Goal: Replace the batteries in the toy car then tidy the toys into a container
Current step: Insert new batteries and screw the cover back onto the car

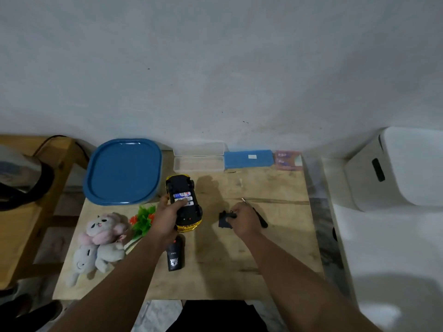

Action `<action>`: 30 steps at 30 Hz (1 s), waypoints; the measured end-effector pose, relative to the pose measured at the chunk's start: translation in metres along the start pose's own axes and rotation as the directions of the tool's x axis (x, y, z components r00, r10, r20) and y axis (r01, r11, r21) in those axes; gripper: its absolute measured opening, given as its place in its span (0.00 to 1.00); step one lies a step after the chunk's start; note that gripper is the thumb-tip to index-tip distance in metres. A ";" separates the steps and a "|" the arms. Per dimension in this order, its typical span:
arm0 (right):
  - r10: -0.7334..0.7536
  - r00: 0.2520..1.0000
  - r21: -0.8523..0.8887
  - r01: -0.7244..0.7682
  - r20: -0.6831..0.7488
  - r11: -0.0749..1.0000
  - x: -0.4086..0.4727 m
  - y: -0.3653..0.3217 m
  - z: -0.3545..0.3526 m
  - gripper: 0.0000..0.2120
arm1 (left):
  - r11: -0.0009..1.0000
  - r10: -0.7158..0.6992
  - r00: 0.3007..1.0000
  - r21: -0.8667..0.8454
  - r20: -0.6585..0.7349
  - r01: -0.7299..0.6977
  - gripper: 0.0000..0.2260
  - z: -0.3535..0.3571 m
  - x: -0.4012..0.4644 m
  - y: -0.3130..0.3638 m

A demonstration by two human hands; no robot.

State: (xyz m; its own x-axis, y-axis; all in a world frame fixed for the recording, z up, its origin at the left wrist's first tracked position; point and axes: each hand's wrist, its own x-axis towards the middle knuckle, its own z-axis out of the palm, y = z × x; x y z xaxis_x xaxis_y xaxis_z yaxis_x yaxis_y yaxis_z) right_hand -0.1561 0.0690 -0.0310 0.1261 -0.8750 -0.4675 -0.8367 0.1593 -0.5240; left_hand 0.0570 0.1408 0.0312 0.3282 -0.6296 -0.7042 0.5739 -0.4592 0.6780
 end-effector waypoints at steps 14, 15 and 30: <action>0.030 0.999 0.435 -0.035 0.019 0.900 -0.028 -0.015 -0.025 0.18 | 0.999 -0.037 0.980 0.006 0.196 0.037 0.20 -0.029 -0.037 0.029; 0.022 1.000 0.501 -0.020 0.003 0.865 -0.035 -0.027 -0.038 0.17 | 0.998 -0.055 0.974 -0.002 0.220 0.057 0.22 -0.031 -0.041 0.033; -0.396 0.918 0.536 0.333 0.003 0.775 -0.118 -0.171 -0.116 0.01 | 0.996 0.035 0.869 0.053 0.493 -0.070 0.21 -0.010 -0.073 0.076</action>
State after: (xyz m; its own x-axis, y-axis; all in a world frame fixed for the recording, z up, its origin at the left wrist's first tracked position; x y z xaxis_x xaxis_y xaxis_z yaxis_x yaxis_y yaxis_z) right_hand -0.0895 0.0918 0.1960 0.4488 -0.8652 -0.2235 -0.3210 0.0773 -0.9439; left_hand 0.0845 0.1578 0.1319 -0.0645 -0.8721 -0.4850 0.5089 -0.4469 0.7358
